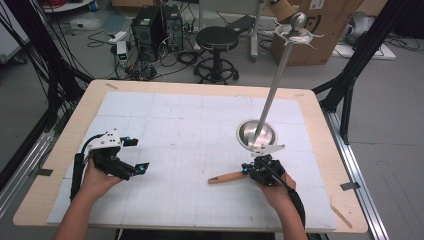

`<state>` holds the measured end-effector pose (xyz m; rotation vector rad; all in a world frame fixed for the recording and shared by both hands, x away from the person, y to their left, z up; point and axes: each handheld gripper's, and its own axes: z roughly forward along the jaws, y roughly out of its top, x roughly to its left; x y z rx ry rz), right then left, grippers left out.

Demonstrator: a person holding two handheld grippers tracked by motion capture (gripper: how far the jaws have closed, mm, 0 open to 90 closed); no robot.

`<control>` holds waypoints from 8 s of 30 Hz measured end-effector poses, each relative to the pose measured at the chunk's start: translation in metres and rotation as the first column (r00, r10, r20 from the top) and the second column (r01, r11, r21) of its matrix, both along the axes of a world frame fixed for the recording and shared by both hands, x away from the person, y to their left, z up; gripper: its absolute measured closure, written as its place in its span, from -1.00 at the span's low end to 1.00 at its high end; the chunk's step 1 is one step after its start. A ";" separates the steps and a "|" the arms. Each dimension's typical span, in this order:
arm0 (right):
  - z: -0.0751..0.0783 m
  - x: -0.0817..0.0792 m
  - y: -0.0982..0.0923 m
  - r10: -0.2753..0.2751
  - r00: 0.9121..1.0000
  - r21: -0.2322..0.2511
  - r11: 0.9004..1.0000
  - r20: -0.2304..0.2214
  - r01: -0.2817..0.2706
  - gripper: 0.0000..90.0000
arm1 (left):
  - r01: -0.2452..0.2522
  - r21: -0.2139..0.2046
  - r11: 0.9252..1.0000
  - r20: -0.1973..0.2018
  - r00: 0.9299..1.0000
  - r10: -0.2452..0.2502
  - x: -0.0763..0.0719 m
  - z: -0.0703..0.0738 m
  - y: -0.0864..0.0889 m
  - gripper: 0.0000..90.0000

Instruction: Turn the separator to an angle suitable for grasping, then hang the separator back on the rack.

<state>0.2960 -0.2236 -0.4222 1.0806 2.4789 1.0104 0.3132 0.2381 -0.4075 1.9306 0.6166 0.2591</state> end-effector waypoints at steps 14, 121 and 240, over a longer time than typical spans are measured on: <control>0.002 -0.018 0.049 0.230 0.973 0.037 0.973 0.002 -0.230 1.00 | -0.002 -0.003 1.000 0.005 1.000 0.002 0.000 0.001 0.001 -0.96; 0.040 -0.006 -0.018 0.040 0.965 0.208 0.973 0.257 -0.096 -0.48 | 0.057 -0.106 0.993 0.008 0.998 -0.057 -0.003 0.007 0.005 -0.96; 0.009 0.053 0.038 0.222 0.943 -0.407 0.859 -0.247 -0.309 0.52 | 0.047 -0.043 0.998 0.002 0.999 -0.047 -0.003 0.004 0.002 -0.96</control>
